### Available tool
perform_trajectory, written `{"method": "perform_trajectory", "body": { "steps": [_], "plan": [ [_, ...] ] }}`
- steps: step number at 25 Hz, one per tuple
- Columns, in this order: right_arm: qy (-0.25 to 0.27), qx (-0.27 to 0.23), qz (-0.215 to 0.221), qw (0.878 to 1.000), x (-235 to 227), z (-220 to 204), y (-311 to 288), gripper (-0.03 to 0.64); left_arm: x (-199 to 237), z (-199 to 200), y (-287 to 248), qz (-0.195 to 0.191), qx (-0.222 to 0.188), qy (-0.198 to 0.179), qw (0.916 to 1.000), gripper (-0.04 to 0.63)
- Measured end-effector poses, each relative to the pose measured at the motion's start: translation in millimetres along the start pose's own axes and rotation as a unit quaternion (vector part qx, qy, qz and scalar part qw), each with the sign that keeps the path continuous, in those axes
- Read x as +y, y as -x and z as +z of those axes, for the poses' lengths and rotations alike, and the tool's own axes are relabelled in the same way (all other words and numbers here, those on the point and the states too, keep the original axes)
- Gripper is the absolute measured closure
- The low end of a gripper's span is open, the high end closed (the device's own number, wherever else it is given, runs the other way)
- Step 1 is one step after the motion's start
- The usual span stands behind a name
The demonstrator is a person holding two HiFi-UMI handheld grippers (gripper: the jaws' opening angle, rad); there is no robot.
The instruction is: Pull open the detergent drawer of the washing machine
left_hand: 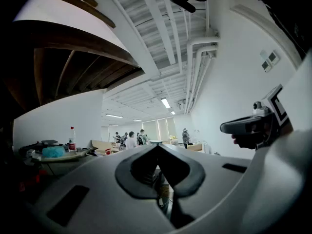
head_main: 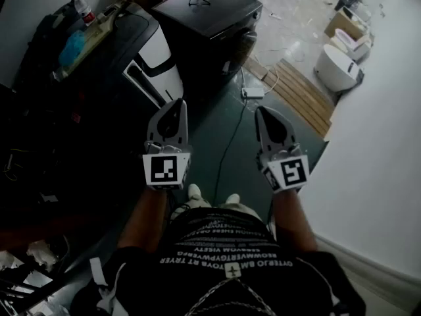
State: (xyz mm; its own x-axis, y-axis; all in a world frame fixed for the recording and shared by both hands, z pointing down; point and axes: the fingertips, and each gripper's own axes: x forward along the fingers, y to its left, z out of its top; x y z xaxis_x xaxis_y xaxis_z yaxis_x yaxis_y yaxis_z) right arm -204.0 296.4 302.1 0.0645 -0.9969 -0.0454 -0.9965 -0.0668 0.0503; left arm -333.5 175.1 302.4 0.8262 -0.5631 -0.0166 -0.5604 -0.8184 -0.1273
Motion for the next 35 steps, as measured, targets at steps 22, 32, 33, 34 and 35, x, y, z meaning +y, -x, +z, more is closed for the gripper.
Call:
{"method": "perform_trajectory", "body": {
  "steps": [22, 32, 33, 34, 35],
  "plan": [
    [0.028, -0.002, -0.013, 1.000, -5.4, -13.4, -21.2, 0.623, 29.4, -6.2, -10.9, -0.005, -0.021, 0.000, 0.9998, 0.592],
    [0.043, 0.004, -0.011, 0.999, 12.7, -8.8, -49.3, 0.623, 58.5, -12.3, -13.3, -0.007, -0.023, 0.001, 0.9997, 0.592],
    [0.042, 0.002, -0.011, 0.999, 16.7, -6.4, -52.7, 0.623, 62.0, -13.5, -13.6, -0.009, -0.023, 0.002, 0.9997, 0.592],
    [0.045, 0.002, -0.013, 0.999, 19.4, -5.6, -55.7, 0.623, 65.5, -15.0, -14.1, -0.011, -0.021, 0.004, 0.9997, 0.592],
    [0.051, 0.004, -0.015, 0.999, 21.7, -5.3, -58.3, 0.623, 68.9, -16.7, -14.5, -0.014, -0.019, 0.005, 0.9997, 0.592]
  ]
}}
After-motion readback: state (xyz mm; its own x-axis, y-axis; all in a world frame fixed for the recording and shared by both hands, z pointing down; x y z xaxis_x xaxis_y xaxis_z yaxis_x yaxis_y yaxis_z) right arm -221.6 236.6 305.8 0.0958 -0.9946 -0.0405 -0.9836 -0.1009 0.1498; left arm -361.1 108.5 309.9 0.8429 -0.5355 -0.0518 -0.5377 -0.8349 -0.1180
